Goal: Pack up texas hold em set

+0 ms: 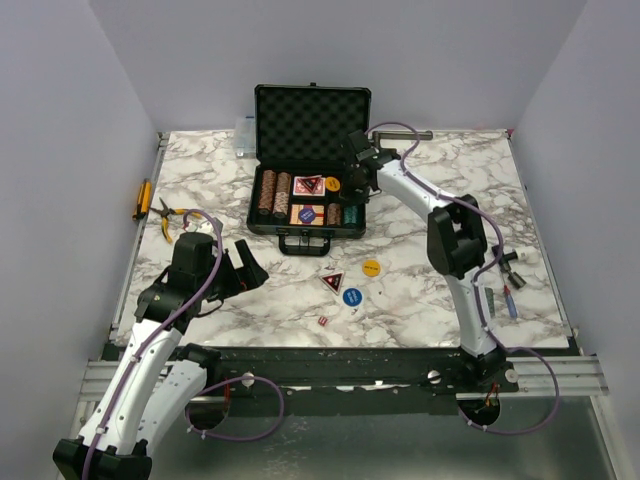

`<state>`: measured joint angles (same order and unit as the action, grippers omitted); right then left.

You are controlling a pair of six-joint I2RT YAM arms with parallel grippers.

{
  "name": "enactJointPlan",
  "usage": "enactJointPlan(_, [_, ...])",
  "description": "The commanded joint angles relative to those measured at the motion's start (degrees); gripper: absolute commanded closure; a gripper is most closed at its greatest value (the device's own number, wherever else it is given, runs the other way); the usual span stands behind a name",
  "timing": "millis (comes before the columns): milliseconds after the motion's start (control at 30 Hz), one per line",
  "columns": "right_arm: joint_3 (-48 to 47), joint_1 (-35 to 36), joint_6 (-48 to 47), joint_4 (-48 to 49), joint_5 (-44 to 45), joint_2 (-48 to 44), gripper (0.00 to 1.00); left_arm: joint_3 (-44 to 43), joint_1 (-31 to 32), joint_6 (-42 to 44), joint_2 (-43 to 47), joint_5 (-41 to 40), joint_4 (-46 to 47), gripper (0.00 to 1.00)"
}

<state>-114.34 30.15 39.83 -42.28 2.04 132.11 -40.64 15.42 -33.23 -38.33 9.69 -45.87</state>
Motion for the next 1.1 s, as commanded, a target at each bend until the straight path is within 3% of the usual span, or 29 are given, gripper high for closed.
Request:
enactJointPlan(0, [3.90,2.47,-1.33,-7.36,-7.05,-1.81,0.98,0.89,-0.30,0.30,0.32,0.95,1.21,0.02])
enactJointPlan(167, [6.97,3.06,-1.27,-6.46,-5.39,-4.85,0.98,0.90,-0.30,0.19,0.28,0.68,1.22,0.02])
enactJointPlan(367, [-0.45,3.03,-5.31,-10.20,-2.35,-8.16,0.94,0.72,-0.30,0.27,0.49,-2.31,0.66,0.01])
enactJointPlan(433, [-1.14,3.07,-6.48,-10.37,-2.39,-10.35,0.84,0.60,-0.30,0.16,0.98,-4.21,0.35,0.02])
enactJointPlan(567, [1.99,3.07,-7.54,-10.83,-2.34,-15.28,0.50,0.63,-0.30,-0.16,1.71,-6.07,0.16,0.02])
enactJointPlan(633, [5.53,3.15,-7.73,-10.92,-2.39,-17.84,0.42,0.59,-0.28,-0.12,1.44,-6.64,0.15,0.01])
enactJointPlan(833, [20.13,3.25,-7.44,-9.11,0.86,-28.53,0.26,0.85,0.14,4.30,1.37,-7.67,4.36,0.02])
enactJointPlan(967, [27.66,3.24,-6.88,-8.21,2.46,-35.06,0.18,0.95,0.14,1.00,-1.57,4.85,6.46,0.01])
enactJointPlan(1067, [31.93,3.24,-6.48,-8.10,3.69,-38.94,0.15,1.27,0.75,-3.27,-5.07,7.71,7.41,0.02])
